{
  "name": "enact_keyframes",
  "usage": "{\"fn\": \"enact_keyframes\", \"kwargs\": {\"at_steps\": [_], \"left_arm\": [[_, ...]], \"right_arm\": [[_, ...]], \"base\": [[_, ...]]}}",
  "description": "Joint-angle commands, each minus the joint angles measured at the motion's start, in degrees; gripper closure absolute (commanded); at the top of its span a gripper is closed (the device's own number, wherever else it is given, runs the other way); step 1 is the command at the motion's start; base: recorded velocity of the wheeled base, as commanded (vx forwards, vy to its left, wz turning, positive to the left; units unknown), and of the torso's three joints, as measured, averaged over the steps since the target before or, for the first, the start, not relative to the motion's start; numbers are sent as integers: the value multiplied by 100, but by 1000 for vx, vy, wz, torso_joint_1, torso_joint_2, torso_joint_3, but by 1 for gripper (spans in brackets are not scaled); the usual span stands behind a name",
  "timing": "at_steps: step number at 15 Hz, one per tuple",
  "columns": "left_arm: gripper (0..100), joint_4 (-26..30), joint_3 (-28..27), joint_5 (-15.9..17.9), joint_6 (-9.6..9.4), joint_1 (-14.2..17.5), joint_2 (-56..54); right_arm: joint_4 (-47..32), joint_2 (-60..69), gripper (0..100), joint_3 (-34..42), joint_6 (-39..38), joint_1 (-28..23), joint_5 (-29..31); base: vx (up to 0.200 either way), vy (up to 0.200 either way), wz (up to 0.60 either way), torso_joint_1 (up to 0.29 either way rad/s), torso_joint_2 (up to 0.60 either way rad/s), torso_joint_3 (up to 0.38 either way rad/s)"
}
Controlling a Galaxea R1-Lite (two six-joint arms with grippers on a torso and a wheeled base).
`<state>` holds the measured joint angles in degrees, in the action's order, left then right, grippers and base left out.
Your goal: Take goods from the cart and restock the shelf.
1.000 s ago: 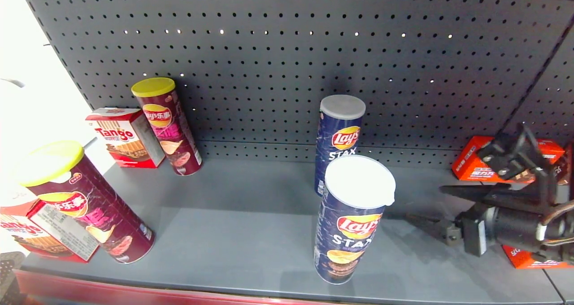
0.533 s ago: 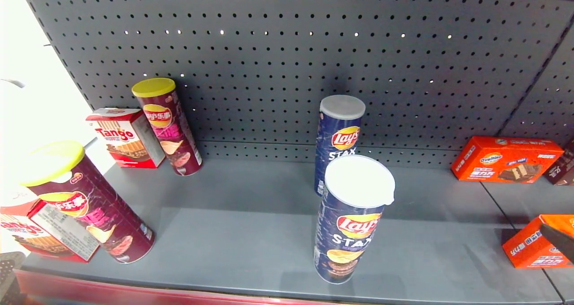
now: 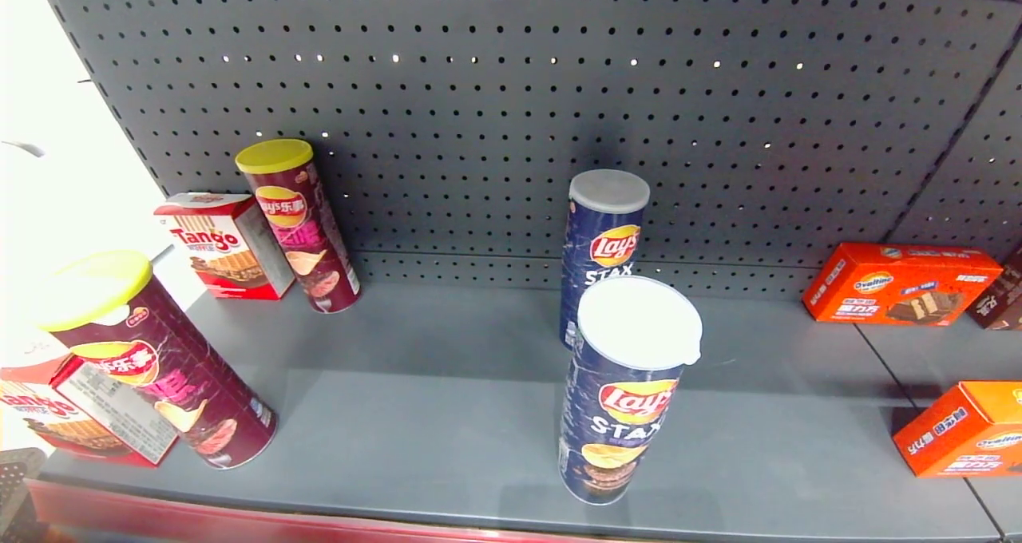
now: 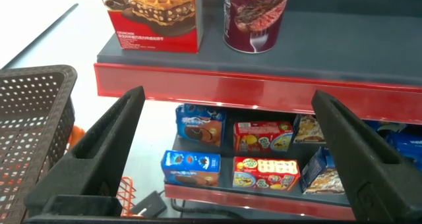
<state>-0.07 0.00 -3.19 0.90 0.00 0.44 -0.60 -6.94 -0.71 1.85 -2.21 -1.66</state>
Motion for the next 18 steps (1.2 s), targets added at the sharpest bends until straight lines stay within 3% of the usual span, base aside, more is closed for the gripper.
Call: {"fn": "enact_keyframes", "kwargs": {"at_steps": [1,2,18], "left_arm": [[0,-1,0,-6,6,0,9],[0,-1,0,3,6,0,9],[0,-1,0,29,15,9,18]], "right_arm": [[25,386,0,62,-203,388,-1],[42,685,0,62,-194,221,8],[51,694,0,62,-177,221,8]], "base": [[0,0,0,0,0,0],[0,0,0,0,0,0],[0,0,-37,0,0,0]]}}
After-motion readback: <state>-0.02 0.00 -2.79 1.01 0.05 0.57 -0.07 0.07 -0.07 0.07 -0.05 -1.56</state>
